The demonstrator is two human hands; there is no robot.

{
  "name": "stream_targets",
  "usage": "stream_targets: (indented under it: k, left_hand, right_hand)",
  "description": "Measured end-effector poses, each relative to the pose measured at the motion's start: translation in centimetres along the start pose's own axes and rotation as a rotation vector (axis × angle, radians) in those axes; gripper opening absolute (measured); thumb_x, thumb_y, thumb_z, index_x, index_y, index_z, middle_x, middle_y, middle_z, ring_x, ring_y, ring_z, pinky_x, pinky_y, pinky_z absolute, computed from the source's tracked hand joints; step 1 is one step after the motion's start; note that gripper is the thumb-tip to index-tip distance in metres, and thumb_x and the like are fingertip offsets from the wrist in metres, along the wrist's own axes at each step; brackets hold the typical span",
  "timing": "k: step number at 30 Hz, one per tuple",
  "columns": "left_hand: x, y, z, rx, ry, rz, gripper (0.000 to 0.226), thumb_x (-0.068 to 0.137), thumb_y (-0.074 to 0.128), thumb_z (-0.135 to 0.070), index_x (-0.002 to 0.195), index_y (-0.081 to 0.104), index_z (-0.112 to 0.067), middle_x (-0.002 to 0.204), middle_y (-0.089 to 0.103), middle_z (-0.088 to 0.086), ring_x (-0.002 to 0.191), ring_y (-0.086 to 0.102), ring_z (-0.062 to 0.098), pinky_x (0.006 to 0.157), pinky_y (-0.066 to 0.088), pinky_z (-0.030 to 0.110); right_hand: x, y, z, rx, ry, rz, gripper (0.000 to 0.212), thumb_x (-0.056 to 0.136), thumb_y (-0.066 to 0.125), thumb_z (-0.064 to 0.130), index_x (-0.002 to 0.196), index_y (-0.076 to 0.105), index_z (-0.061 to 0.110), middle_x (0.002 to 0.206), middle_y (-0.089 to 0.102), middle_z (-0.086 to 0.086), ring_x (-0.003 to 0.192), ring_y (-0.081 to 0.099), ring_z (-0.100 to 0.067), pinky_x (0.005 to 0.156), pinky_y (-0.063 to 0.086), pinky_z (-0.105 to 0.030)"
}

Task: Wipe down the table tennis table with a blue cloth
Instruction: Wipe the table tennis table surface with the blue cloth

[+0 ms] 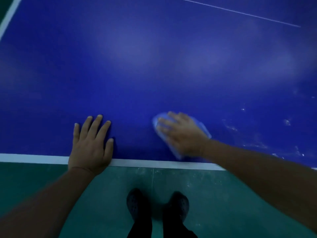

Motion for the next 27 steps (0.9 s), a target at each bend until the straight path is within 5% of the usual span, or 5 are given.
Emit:
stream_targets:
  k: [4, 11, 18, 23, 27]
  left_hand:
    - [0.2, 0.1, 0.1, -0.002, -0.002, -0.003, 0.063, 0.096, 0.027, -0.043, 0.145, 0.047, -0.009, 0.156, 0.036, 0.014, 0.148, 0.023, 0.035, 0.120, 0.012, 0.059]
    - [0.0, 0.3, 0.4, 0.001, -0.009, 0.007, 0.064, 0.096, 0.025, -0.044, 0.148, 0.044, -0.012, 0.158, 0.033, 0.013, 0.149, 0.021, 0.034, 0.121, 0.009, 0.057]
    - [-0.1, -0.1, 0.1, 0.019, -0.005, 0.042, 0.063, 0.096, 0.023, -0.044, 0.151, 0.040, -0.017, 0.159, 0.031, 0.013, 0.149, 0.019, 0.035, 0.120, 0.010, 0.058]
    - [0.1, -0.4, -0.3, 0.024, -0.023, 0.055, 0.064, 0.095, 0.024, -0.045, 0.149, 0.043, -0.016, 0.158, 0.033, 0.014, 0.148, 0.022, 0.036, 0.119, 0.013, 0.060]
    - [0.3, -0.5, -0.6, 0.037, -0.029, 0.014, 0.063, 0.094, 0.028, -0.044, 0.143, 0.052, -0.012, 0.151, 0.043, 0.018, 0.143, 0.032, 0.040, 0.115, 0.021, 0.063]
  right_hand:
    - [5.4, -1.1, -5.9, 0.133, 0.769, -0.071, 0.051, 0.105, 0.028, 0.038, 0.155, 0.034, 0.026, 0.164, 0.026, 0.005, 0.150, 0.021, -0.030, 0.117, 0.018, -0.047]
    - [-1.6, 0.5, 6.3, 0.168, 0.085, -0.034, 0.045, 0.106, 0.034, 0.040, 0.148, 0.044, 0.030, 0.158, 0.039, 0.005, 0.144, 0.034, -0.034, 0.114, 0.024, -0.048]
    - [-2.7, -0.9, -5.6, 0.170, 0.898, -0.111, 0.053, 0.100, 0.032, 0.038, 0.145, 0.052, 0.020, 0.156, 0.042, -0.002, 0.142, 0.037, -0.038, 0.107, 0.036, -0.051]
    - [0.4, 0.3, 2.5, 0.130, 0.257, -0.056, 0.047, 0.104, 0.032, 0.037, 0.145, 0.051, 0.024, 0.155, 0.043, 0.002, 0.142, 0.038, -0.036, 0.112, 0.033, -0.053]
    - [1.2, 0.3, 0.6, 0.179, 0.121, -0.080, 0.043, 0.106, 0.035, 0.041, 0.146, 0.049, 0.032, 0.158, 0.037, 0.010, 0.148, 0.030, -0.028, 0.118, 0.024, -0.048]
Point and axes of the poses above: each hand's wrist, its own x-axis towards the middle knuckle, its own y-axis out of the palm, z = x × y, the point moved 3 cm from there along x, towards the middle knuckle
